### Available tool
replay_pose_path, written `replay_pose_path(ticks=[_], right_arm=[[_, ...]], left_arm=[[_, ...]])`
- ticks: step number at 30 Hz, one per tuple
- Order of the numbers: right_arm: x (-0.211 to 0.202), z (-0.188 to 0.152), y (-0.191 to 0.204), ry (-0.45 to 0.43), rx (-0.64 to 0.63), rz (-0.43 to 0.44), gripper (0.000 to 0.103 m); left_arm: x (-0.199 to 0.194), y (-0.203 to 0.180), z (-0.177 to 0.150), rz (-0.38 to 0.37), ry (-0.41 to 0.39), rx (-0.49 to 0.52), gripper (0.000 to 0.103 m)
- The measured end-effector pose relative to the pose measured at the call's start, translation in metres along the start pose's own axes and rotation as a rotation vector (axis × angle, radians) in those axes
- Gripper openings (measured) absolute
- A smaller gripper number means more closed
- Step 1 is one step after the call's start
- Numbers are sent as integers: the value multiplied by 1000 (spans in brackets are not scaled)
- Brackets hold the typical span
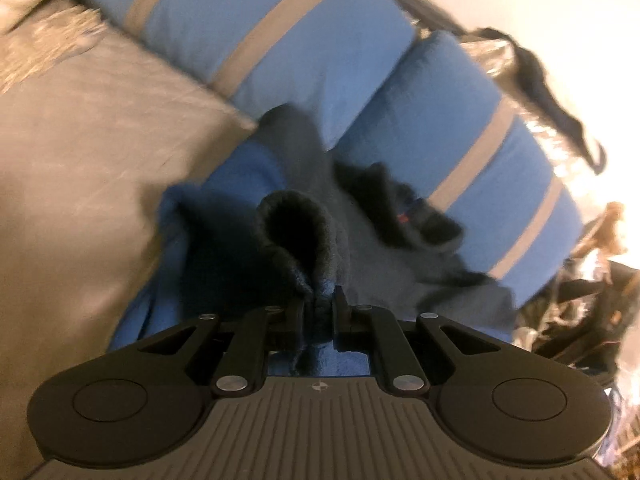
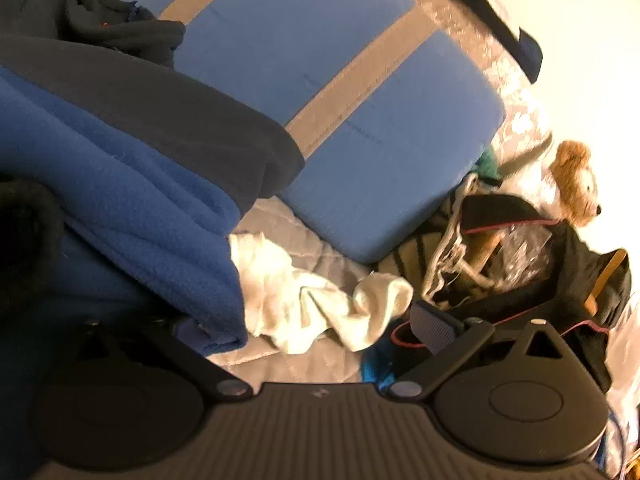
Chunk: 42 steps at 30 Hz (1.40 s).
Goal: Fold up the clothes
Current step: 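Lay the dark cuff down near the hood with the left tool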
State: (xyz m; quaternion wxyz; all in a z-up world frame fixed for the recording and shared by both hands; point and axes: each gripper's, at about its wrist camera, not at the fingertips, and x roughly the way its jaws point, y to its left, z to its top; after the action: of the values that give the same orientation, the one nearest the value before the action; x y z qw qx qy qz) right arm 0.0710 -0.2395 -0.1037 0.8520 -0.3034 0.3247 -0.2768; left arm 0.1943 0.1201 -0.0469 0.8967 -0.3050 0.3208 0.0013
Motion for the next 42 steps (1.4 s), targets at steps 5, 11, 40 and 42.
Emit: replay_pose_path(ticks=[5,11,40,42], right_arm=[[-21,4,9,-95,-112,-79,103],[-27,12,13,-120,-134,-80,103],[13,-19,-57,197,498,369,103],[10,-22,-52,295,448,301,103]], left_arm=[[-12,2,-5,31,-9,12,12],[-27,12,8,35,-39,7,12],[13,26,5,193,77,15,15],[13,22,3,205,73,50,16]])
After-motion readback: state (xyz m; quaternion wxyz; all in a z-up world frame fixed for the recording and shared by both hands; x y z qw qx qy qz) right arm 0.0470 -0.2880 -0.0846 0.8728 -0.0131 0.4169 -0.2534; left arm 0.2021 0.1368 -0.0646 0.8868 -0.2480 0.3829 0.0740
